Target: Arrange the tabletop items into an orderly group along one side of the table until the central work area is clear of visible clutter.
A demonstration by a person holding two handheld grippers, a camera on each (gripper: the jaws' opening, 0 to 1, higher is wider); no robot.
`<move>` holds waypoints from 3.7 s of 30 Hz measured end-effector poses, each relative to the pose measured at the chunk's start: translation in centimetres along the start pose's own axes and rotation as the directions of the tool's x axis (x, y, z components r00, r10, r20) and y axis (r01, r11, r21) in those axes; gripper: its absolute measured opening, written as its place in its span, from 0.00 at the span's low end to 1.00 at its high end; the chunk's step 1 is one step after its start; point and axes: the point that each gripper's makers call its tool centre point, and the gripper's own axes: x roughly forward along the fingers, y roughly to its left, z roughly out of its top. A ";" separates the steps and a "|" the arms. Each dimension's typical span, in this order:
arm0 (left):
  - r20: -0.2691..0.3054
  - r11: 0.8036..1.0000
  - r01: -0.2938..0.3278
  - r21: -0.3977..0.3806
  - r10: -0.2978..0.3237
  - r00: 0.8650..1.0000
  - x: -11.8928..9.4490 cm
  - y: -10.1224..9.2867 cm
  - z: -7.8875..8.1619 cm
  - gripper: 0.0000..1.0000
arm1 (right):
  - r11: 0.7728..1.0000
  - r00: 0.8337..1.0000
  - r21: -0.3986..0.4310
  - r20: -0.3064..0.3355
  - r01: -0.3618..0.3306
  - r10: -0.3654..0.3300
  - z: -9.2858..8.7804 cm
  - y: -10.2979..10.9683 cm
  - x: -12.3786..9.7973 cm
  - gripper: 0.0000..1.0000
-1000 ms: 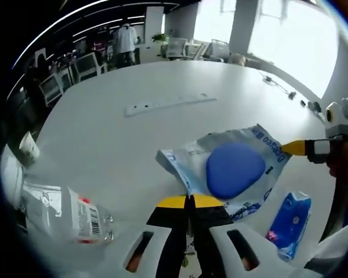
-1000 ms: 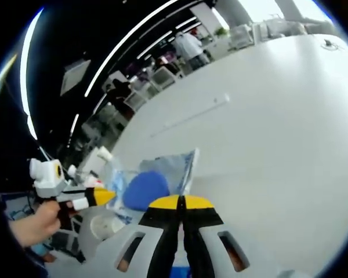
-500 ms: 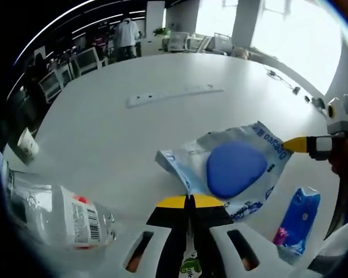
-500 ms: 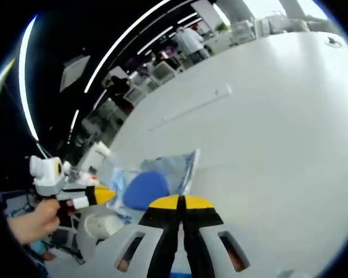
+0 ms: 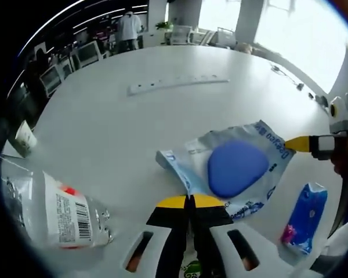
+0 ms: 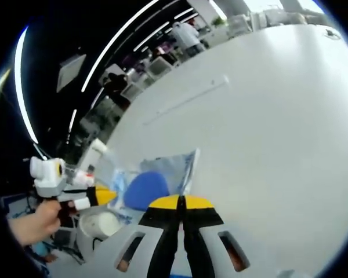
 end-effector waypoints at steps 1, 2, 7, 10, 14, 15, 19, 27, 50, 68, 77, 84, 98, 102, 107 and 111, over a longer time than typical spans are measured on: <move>0.000 1.000 0.000 0.001 0.000 1.000 0.0 0.0 0.0 0.00 | 1.000 1.000 0.005 0.001 0.001 -0.001 0.0 -0.1 0.0 0.00; -0.001 1.000 0.000 0.001 0.000 1.000 0.1 0.0 0.0 0.00 | 1.000 1.000 0.005 0.001 0.000 0.000 0.0 -0.1 0.1 0.00; 0.000 1.000 -0.001 -0.007 0.001 1.000 0.4 0.2 -0.2 0.00 | 1.000 1.000 0.008 -0.003 -0.004 0.004 0.0 -0.3 0.3 0.00; 0.001 1.000 0.001 -0.015 -0.001 1.000 0.4 0.2 -0.3 0.00 | 1.000 1.000 0.006 -0.008 0.002 -0.002 -0.2 -0.6 0.3 0.00; 0.002 1.000 0.001 -0.024 0.000 1.000 0.5 0.2 -0.4 0.00 | 1.000 1.000 0.014 -0.014 0.014 -0.014 -0.5 -0.9 0.4 0.00; 0.002 1.000 0.000 -0.025 0.000 1.000 0.5 0.3 -0.4 0.00 | 1.000 1.000 0.013 -0.015 0.014 -0.014 -0.5 -0.9 0.4 0.00; 0.000 1.000 -0.001 -0.029 0.001 1.000 0.6 0.3 -0.5 0.00 | 1.000 1.000 0.007 -0.024 0.020 -0.020 -0.7 -1.2 0.5 0.00; -0.004 1.000 -0.005 -0.013 0.005 1.000 0.8 0.4 -0.8 0.00 | 1.000 0.999 0.003 -0.028 0.022 -0.021 -0.9 -1.5 0.6 0.00; -0.013 1.000 -0.019 0.010 0.020 1.000 0.9 0.5 -0.9 0.00 | 0.999 1.000 0.017 -0.011 0.029 -0.028 -1.5 -1.9 0.7 0.00; -0.023 0.999 -0.046 -0.001 0.046 0.999 0.9 0.4 -0.8 0.10 | 1.000 1.000 0.004 -0.012 -0.009 0.009 -1.1 -1.3 0.6 0.07; 0.049 0.999 -0.033 -0.026 0.034 0.998 -0.2 0.1 0.3 0.36 | 0.975 0.999 -0.217 0.011 -0.044 0.047 -0.2 1.2 0.6 0.54; 0.175 0.998 0.036 -0.060 -0.025 0.984 -2.3 -0.8 1.9 0.67 | 0.955 0.995 -0.280 0.006 -0.095 0.101 0.1 2.9 -0.8 0.72; 0.245 0.997 0.073 0.036 -0.079 0.966 -6.2 -2.3 0.7 0.97 | 0.926 0.992 -0.359 0.002 -0.115 0.124 -0.1 3.9 -3.7 0.87; 0.245 0.997 0.063 0.035 -0.070 0.967 -6.7 -1.9 0.5 0.97 | 0.926 0.992 -0.360 0.010 -0.111 0.123 0.3 4.1 -4.2 0.87; 0.244 0.998 0.065 0.028 -0.070 0.967 -7.4 -1.6 -0.1 0.96 | 0.927 0.993 -0.360 0.013 -0.106 0.119 0.3 4.2 -4.8 0.86; 0.258 0.997 0.071 -0.013 -0.066 0.964 -8.3 -1.1 -1.1 0.96 | 0.927 0.994 -0.361 0.006 -0.102 0.112 0.0 3.7 -5.2 0.85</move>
